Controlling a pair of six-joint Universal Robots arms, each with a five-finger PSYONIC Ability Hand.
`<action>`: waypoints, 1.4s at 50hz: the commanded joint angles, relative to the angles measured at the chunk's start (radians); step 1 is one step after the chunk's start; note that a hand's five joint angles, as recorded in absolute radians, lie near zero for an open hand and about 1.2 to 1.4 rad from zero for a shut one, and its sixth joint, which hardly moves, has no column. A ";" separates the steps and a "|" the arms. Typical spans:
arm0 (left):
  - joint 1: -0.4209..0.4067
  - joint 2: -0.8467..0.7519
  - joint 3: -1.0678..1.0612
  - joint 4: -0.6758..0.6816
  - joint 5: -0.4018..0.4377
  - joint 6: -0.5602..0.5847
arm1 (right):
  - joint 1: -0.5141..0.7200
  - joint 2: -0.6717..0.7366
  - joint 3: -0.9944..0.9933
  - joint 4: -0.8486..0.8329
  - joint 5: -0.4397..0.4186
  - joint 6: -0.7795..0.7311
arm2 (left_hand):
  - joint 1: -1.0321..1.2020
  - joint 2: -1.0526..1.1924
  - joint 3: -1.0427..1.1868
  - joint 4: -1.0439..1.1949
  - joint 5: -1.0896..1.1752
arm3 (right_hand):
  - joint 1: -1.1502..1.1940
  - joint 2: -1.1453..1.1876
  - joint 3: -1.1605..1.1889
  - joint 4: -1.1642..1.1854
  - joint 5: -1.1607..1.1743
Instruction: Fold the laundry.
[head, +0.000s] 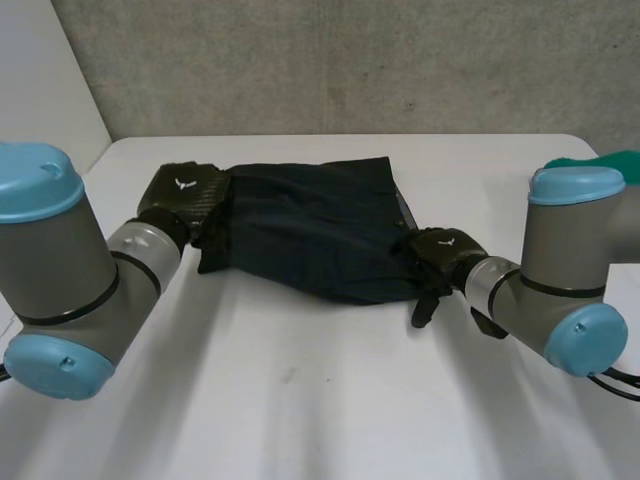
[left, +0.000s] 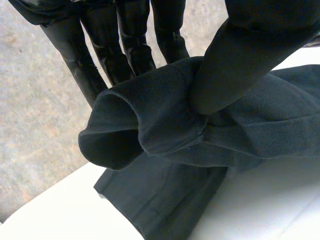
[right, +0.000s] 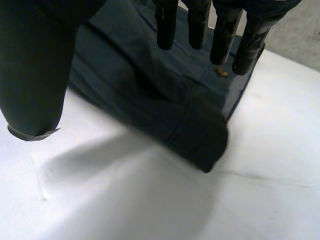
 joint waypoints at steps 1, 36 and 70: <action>-0.007 0.014 0.017 0.000 -0.002 -0.004 | 0.003 0.102 -0.091 -0.007 0.009 0.067 | 0.287 0.201 0.214 0.198 0.235 | 0.200 0.182 0.186 0.167 0.161; -0.027 0.204 -0.342 -0.500 0.179 0.116 | -0.101 -0.447 0.427 0.450 0.048 -0.809 | 0.287 0.201 0.214 0.198 0.235 | 1.188 1.171 1.175 1.156 1.150; -0.040 -0.080 -0.006 0.077 0.070 0.136 | -0.107 -0.245 0.181 0.070 0.058 -0.562 | 0.287 0.201 0.214 0.198 0.235 | 1.188 1.171 1.175 1.156 1.150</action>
